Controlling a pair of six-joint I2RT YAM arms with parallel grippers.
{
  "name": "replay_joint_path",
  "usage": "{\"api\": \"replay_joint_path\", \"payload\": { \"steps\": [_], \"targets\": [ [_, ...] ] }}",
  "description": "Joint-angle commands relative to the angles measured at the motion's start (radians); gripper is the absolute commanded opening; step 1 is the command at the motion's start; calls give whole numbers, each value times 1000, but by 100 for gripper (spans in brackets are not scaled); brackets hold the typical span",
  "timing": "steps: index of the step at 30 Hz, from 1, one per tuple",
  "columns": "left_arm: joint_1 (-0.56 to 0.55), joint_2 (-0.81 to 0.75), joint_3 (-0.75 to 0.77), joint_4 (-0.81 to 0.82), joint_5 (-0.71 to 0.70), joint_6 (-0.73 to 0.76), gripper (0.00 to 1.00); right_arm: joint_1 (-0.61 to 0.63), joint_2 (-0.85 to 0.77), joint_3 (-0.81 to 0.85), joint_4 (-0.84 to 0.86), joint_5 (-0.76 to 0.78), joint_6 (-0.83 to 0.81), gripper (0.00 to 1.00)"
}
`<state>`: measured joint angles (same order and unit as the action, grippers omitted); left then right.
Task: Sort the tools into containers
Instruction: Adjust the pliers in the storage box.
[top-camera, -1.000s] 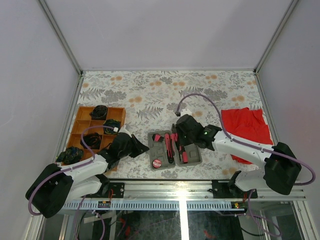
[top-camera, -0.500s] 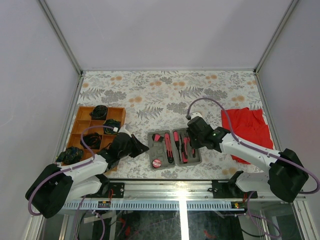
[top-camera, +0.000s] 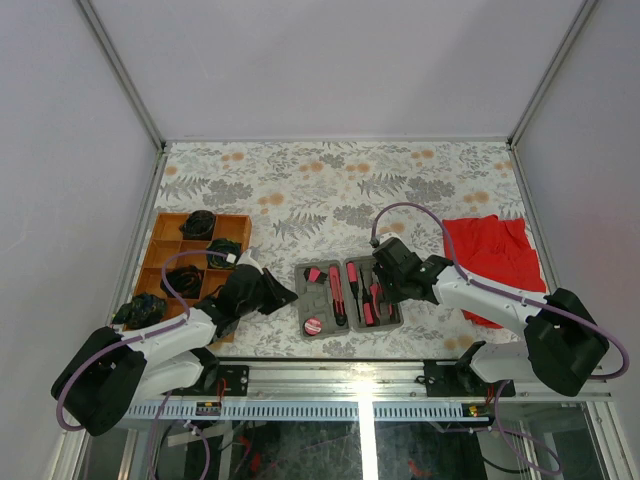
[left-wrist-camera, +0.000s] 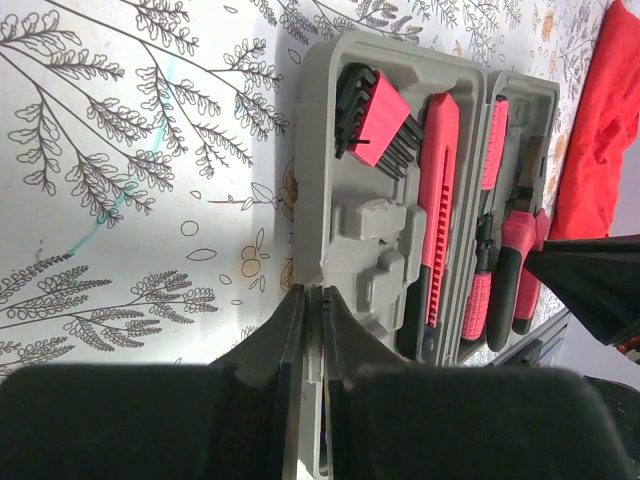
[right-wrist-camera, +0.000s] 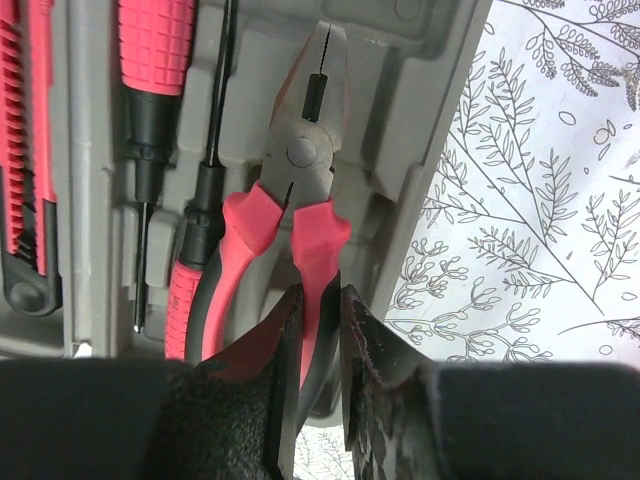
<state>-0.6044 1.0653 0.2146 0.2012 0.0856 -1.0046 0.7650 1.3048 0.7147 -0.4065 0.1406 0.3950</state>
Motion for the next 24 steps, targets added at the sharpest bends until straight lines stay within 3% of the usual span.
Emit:
{"api": "replay_joint_path", "payload": {
  "steps": [1,15,24],
  "targets": [
    [7,8,23,-18,-38,23,0,-11,12,26,-1,52,-8,0],
    [8,33,29,-16,-34,30,0,-15,70,43,-11,96,-24,2],
    [7,44,31,-14,-27,32,0,-16,33,58,-13,141,-16,32]
  ]
}}
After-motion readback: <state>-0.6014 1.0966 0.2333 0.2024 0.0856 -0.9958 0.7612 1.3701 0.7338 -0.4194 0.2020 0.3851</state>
